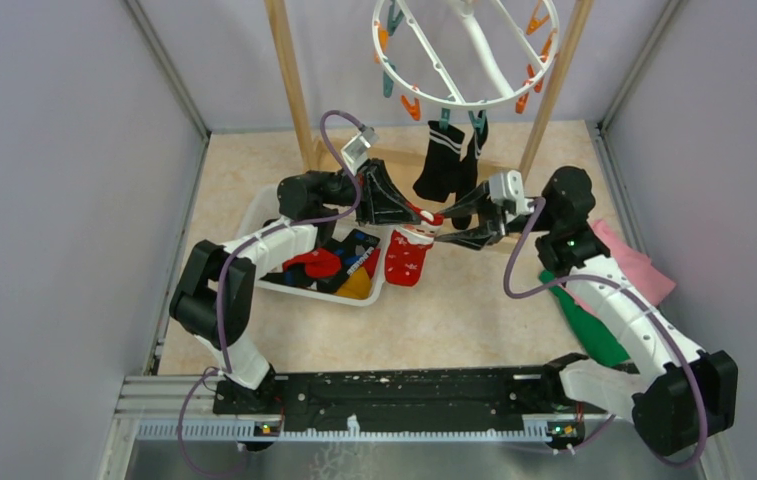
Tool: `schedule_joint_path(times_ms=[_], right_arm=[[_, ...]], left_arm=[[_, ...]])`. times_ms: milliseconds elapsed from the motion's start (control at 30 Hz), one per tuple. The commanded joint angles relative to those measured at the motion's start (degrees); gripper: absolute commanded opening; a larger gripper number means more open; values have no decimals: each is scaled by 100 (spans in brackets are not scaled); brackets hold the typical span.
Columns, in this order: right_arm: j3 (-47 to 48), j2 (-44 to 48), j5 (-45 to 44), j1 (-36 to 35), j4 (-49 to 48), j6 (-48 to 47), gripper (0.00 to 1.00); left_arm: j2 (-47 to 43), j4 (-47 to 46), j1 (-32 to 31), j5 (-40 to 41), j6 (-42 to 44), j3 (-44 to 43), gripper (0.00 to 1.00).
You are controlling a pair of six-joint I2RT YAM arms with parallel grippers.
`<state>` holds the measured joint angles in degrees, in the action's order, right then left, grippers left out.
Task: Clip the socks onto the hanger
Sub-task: Pick up the sock from the bin.
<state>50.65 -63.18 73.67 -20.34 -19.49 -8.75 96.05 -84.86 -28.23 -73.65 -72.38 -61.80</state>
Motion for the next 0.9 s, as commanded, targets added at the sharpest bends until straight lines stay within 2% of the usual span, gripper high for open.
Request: schedule_joint_path(times_ms=[0, 267, 433, 533, 633, 667, 700, 800, 867], right_arm=[[366, 268, -184, -167, 451, -849, 40], [520, 288, -731, -407, 1243, -1566, 31], [635, 271, -1041, -444, 1627, -1919, 17], [650, 300, -1078, -445, 1616, -1916, 1], [614, 393, -1076, -444, 1437, -1776, 0], [617, 425, -1067, -451, 1422, -1758, 0], [621, 443, -1076, -453, 1429, -1719, 0], [687, 481, -1295, -453, 1613, -1577, 0], [733, 489, -1601, -449, 1757, -1367, 0]], left_arm=[[-27, -1778, -23, 120, -46, -217, 0], [-2, -1779, -20, 158, -62, -243, 0], [-23, -1778, -20, 180, -75, -225, 0], [-17, -1779, -22, 197, -75, -227, 0], [9, -1778, -10, 229, -79, -220, 0], [17, -1777, 1, 281, -55, -212, 2], [19, -1777, 21, 354, -44, -199, 9], [-17, -1787, 232, 684, 25, -65, 42], [-174, -1788, 480, 962, 122, 168, 56]])
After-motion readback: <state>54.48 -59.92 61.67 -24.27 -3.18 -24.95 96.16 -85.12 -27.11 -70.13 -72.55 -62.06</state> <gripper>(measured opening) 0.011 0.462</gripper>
